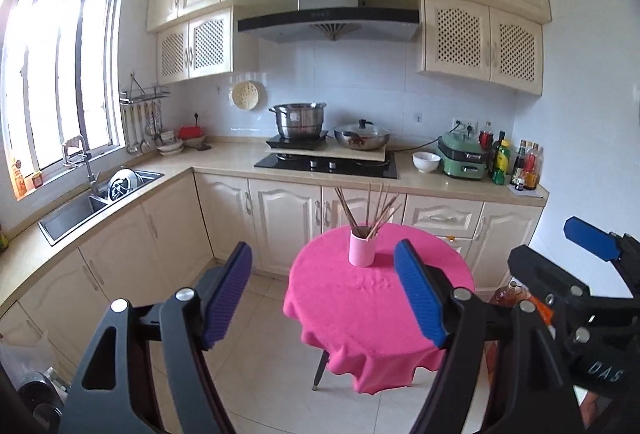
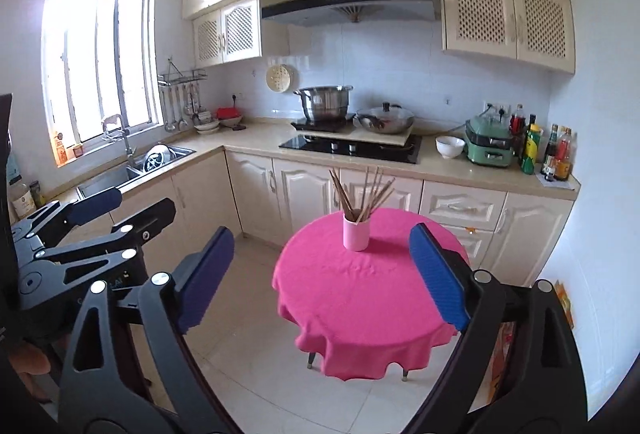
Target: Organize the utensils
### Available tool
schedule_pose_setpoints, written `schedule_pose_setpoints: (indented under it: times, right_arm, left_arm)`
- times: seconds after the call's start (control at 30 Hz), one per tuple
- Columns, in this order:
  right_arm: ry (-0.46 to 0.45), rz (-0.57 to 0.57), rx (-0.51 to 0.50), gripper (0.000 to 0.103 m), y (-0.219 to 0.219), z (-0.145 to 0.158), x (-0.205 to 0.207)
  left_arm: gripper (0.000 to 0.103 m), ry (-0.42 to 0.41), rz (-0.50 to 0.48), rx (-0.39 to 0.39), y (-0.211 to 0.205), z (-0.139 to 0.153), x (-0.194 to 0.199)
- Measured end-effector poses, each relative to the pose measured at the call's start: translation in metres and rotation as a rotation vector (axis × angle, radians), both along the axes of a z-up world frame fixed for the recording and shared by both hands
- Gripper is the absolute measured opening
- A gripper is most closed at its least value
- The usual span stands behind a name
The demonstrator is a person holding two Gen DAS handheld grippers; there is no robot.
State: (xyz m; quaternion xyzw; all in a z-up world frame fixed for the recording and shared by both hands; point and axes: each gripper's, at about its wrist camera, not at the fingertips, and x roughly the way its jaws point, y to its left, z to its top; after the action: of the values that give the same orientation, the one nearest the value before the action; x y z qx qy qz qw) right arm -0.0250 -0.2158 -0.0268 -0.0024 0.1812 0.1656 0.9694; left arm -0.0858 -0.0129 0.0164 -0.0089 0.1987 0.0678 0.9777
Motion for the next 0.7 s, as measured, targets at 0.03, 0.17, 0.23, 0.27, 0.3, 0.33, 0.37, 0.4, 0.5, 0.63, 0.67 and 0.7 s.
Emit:
schedule_pose_setpoints:
  times: [0.03, 0.17, 0.23, 0.27, 0.3, 0.33, 0.37, 0.4, 0.5, 0.63, 0.67, 0.7]
  right_arm:
    - [-0.009, -0.007, -0.005, 0.089, 0.005, 0.001, -0.008]
    - [-0.023, -0.009, -0.017, 0.089, 0.021, 0.007, -0.030]
    - [-0.036, -0.022, -0.025, 0.090, 0.027, 0.011, -0.042]
    - [-0.040, -0.029, -0.030, 0.090, 0.029, 0.012, -0.047]
    - [-0.042, -0.033, -0.030, 0.091, 0.031, 0.012, -0.051]
    - [-0.043, -0.037, -0.028, 0.091, 0.031, 0.013, -0.055]
    - [-0.040, -0.037, -0.026, 0.091, 0.033, 0.013, -0.059]
    - [-0.040, -0.037, -0.026, 0.091, 0.034, 0.014, -0.062]
    - [-0.045, -0.041, -0.029, 0.091, 0.037, 0.016, -0.071]
    - [-0.049, -0.045, -0.030, 0.092, 0.039, 0.017, -0.080]
    - [-0.048, -0.045, -0.032, 0.092, 0.040, 0.016, -0.079]
    - [-0.047, -0.045, -0.033, 0.092, 0.040, 0.016, -0.080]
  left_arm:
    - [0.073, -0.003, -0.002, 0.002, 0.003, 0.001, -0.005]
    - [0.073, -0.025, -0.009, 0.003, 0.018, 0.009, -0.031]
    - [0.073, -0.041, -0.018, -0.003, 0.024, 0.014, -0.043]
    - [0.073, -0.049, -0.021, -0.004, 0.026, 0.016, -0.048]
    - [0.073, -0.056, -0.021, -0.003, 0.027, 0.017, -0.051]
    - [0.073, -0.064, -0.020, 0.001, 0.029, 0.018, -0.056]
    - [0.073, -0.066, -0.021, 0.004, 0.030, 0.019, -0.060]
    - [0.073, -0.066, -0.021, 0.005, 0.031, 0.019, -0.062]
    - [0.073, -0.079, -0.024, 0.014, 0.032, 0.020, -0.074]
    - [0.073, -0.086, -0.028, 0.015, 0.034, 0.021, -0.081]
    - [0.073, -0.087, -0.027, 0.016, 0.034, 0.020, -0.083]
    - [0.073, -0.087, -0.029, 0.012, 0.035, 0.020, -0.085]
